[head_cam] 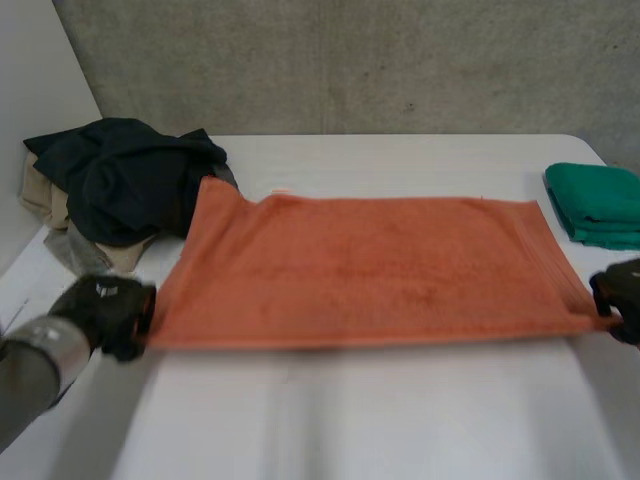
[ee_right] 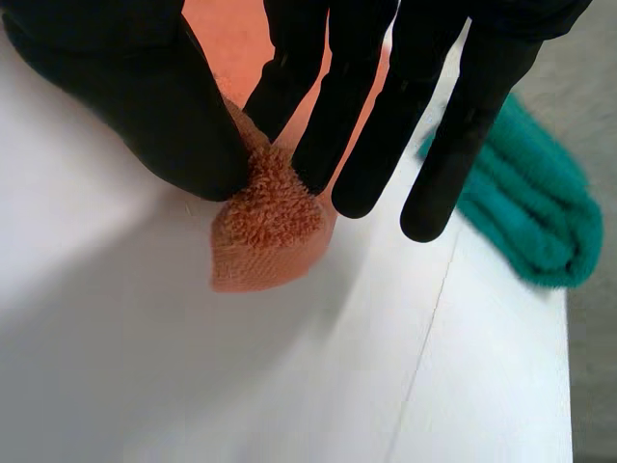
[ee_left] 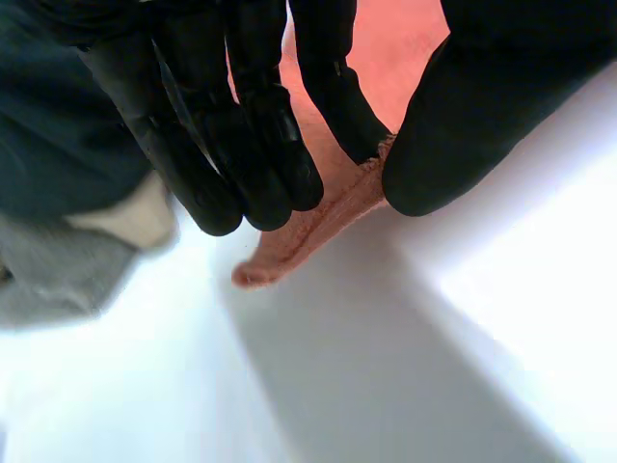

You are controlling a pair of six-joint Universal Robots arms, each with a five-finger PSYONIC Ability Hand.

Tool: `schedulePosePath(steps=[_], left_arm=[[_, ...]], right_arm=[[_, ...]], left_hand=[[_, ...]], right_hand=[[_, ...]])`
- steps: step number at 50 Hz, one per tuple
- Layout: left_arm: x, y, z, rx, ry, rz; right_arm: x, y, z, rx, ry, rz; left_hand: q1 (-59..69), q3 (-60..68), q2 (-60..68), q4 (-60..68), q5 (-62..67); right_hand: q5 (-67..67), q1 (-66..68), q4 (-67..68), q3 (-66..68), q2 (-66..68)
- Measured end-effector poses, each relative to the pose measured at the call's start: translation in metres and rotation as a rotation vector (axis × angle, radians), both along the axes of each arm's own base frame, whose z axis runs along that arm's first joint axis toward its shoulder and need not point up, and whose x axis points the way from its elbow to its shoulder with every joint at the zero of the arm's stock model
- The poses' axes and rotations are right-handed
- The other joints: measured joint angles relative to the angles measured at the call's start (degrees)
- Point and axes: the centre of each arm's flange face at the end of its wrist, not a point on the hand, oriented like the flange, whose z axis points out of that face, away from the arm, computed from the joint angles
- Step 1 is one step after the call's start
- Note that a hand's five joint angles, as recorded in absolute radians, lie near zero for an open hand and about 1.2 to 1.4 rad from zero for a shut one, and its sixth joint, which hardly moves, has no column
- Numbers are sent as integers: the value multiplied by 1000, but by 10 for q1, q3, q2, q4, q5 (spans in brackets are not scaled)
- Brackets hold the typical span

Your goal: Fold the laundry.

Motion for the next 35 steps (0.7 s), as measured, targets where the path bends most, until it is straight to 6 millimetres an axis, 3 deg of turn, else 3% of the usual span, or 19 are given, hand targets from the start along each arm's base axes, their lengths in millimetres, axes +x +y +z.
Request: schedulePosePath(steps=[3,4,8,11,14,20,25,30,35], left_arm=[[4,18,0,70,-43,-28],[7,38,-2,150,-94,-71],[11,67,-5,272,-181,-161],[11,74,-7,296,-231,-216],[9,68,-5,255,-256,-236],[-4,26,3,61,-261,-212],[-27,-39,13,-154,-239,-116],[-50,-87,13,-270,-227,-65],[-66,-117,7,-319,-233,-62]], right_arm=[[-4,10,6,61,39,30],[-8,20,13,132,85,73],[-13,33,22,234,165,163],[-14,36,25,283,223,233],[-13,31,24,285,253,262],[-6,7,18,205,287,243],[9,-37,14,-3,269,180],[27,-74,7,-175,235,169],[40,-99,-2,-282,227,173]], left_hand=[[0,0,0,0,0],[0,0,0,0,0],[0,0,0,0,0],[0,0,0,0,0],[0,0,0,0,0],[0,0,0,0,0],[0,0,0,0,0],[0,0,0,0,0],[0,0,0,0,0]], right_hand=[[0,0,0,0,0],[8,0,1,0,0],[12,0,1,0,0],[12,0,1,0,0],[12,0,1,0,0],[12,0,1,0,0],[13,0,1,0,0],[19,0,1,1,0],[22,0,1,2,0]])
